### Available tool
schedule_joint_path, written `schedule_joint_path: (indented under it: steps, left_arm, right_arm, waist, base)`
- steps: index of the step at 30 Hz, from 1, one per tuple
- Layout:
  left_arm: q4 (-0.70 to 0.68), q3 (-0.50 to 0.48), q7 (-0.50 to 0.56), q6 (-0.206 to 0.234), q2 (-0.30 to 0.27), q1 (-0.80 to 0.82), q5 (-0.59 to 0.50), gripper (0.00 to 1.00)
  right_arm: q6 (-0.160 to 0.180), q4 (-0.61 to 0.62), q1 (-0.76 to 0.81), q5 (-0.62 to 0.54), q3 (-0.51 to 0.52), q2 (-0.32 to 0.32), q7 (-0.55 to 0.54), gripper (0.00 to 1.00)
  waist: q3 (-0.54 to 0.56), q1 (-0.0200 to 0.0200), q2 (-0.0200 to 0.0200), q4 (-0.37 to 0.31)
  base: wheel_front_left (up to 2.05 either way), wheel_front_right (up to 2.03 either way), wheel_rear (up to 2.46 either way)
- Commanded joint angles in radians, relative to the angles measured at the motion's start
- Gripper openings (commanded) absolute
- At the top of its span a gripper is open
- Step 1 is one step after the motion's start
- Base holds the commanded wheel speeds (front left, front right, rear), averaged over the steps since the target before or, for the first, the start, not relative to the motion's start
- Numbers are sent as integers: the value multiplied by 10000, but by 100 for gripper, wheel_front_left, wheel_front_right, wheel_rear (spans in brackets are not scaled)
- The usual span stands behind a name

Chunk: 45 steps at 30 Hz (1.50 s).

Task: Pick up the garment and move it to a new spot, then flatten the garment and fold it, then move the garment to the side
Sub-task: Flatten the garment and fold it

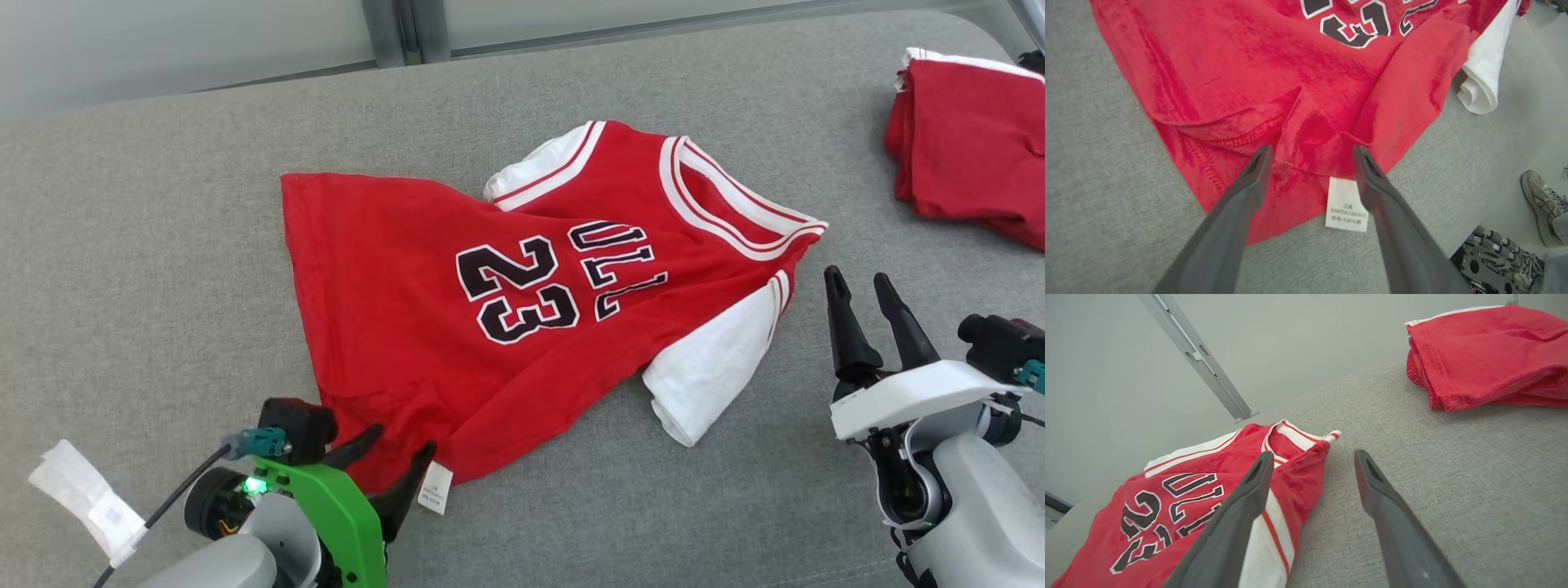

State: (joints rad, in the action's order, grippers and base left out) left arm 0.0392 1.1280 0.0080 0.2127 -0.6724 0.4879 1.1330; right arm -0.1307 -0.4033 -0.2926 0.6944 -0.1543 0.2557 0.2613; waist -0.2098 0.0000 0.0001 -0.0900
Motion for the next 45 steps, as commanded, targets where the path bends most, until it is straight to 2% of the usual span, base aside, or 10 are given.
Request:
schedule_joint_path:
  steps: [1, 9, 11, 15, 25, 33, 42, 43, 44, 45]
  left_arm:
    - [96, 14, 71, 59, 31, 19, -27, 100]
    - [399, 105, 323, 24, 13, 160, 19, 97]
    - [337, 115, 386, 43, -78, 125, 60, 69]
    - [293, 186, 518, -11, -164, 73, 103, 0]
    - [-370, -3, 212, 177, -470, -223, 152, 0]
    - [-1259, -151, -92, 508, -1097, -784, 312, 0]
    - [-868, -99, -332, 224, -1182, -1616, 906, 0]
    - [-686, -118, -390, 144, -1078, -1684, 1004, 11]
    - [-430, -140, -456, -6, -940, -1762, 1140, 47]
    - [-188, -183, -529, -130, -852, -1801, 1249, 100]
  right_arm:
    - [1, 66, -103, -32, -20, 55, -21, 100]
    - [1, 51, 4, -10, 63, 76, -17, 100]
    - [1, 30, 51, -2, 105, 68, -12, 100]
    - [1, -33, 103, -27, 101, 9, -5, 100]
    - [1, -37, 265, -114, 141, 190, -85, 100]
    - [1, 83, 432, -220, 170, 285, -294, 100]
    - [1, 277, 588, -362, 319, 298, -507, 100]
    - [1, 285, 605, -371, 316, 285, -544, 100]
    - [1, 295, 609, -390, 321, 270, -576, 100]
    - [1, 302, 609, -399, 328, 250, -599, 100]
  waist:
    - [-118, 0, -1, -68]
    - [-226, 0, -1, -271]
    - [-225, 0, -1, -266]
    - [-159, 0, -1, -177]
    - [281, 0, -1, 796]
    - [581, 0, -1, 1634]
    - [639, 0, -1, 2081]
    - [647, 0, -1, 2102]
    - [658, 0, -1, 2126]
    - [670, 0, -1, 2138]
  base:
    - [0, 0, 0]
    - [0, 0, 0]
    - [0, 0, 0]
    - [0, 0, 0]
    - [0, 0, 0]
    - [0, 0, 0]
    - [0, 0, 0]
    - [0, 0, 0]
    - [0, 0, 0]
    - [0, 0, 0]
